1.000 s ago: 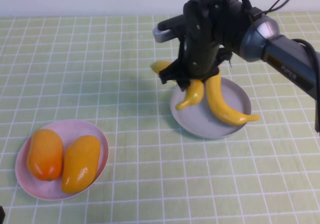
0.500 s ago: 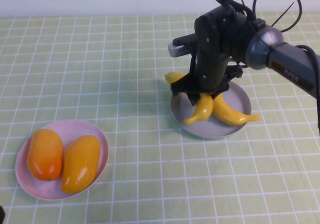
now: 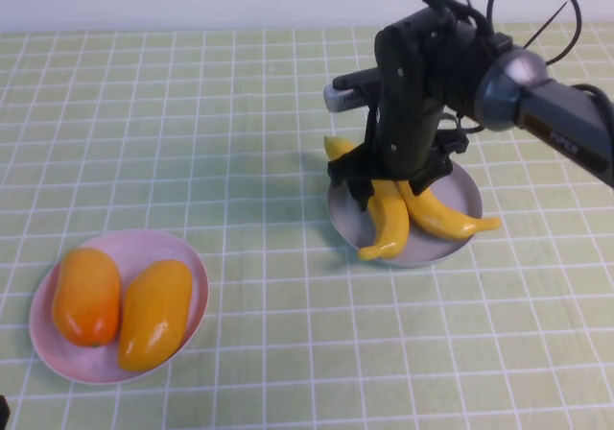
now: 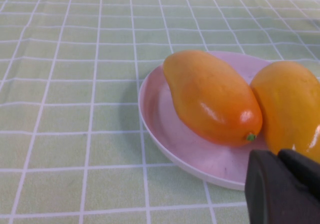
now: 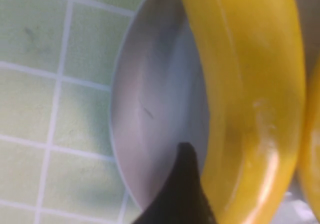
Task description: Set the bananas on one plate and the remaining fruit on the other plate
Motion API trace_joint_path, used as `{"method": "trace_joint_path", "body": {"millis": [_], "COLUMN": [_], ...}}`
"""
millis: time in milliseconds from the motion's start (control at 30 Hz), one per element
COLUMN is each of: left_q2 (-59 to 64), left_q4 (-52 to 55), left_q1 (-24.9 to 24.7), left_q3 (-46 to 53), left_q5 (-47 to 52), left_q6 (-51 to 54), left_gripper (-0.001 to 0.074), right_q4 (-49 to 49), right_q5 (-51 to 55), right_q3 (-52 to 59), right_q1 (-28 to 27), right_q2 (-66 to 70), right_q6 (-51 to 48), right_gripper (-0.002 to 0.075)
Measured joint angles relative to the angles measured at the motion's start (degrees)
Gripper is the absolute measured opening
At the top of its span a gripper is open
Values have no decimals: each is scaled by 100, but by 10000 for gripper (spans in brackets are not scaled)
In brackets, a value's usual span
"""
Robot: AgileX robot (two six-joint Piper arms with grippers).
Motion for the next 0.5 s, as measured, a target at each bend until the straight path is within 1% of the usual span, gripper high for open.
{"method": "trace_joint_path", "body": {"millis": [67,100,167,300,367,433,500], "left_q2": [0,0,0,0,0,0,0], "left_q4": [0,0,0,0,0,0,0], "left_q1": [0,0,0,0,0,0,0], "left_q3": [0,0,0,0,0,0,0], "left_q5": [0,0,0,0,0,0,0], "left_q6": [0,0,0,0,0,0,0], "left_gripper": [4,3,4,3,3,3,3], "right_q4": [0,0,-13,-13,-13,-13,-13], "right_q5": [15,30,52,81,81,86,96], "right_q3": [-4,-4,-4,62,318,760,1274], "right_q1": [0,11,56,213,297,354,399], "right_q2": [-176,-297,-586,-1149,-1506,-1918,-2347], "right_q6": [0,0,0,0,-146,-232,-272], "right_gripper": [531,516,457,255,128,52,13]}}
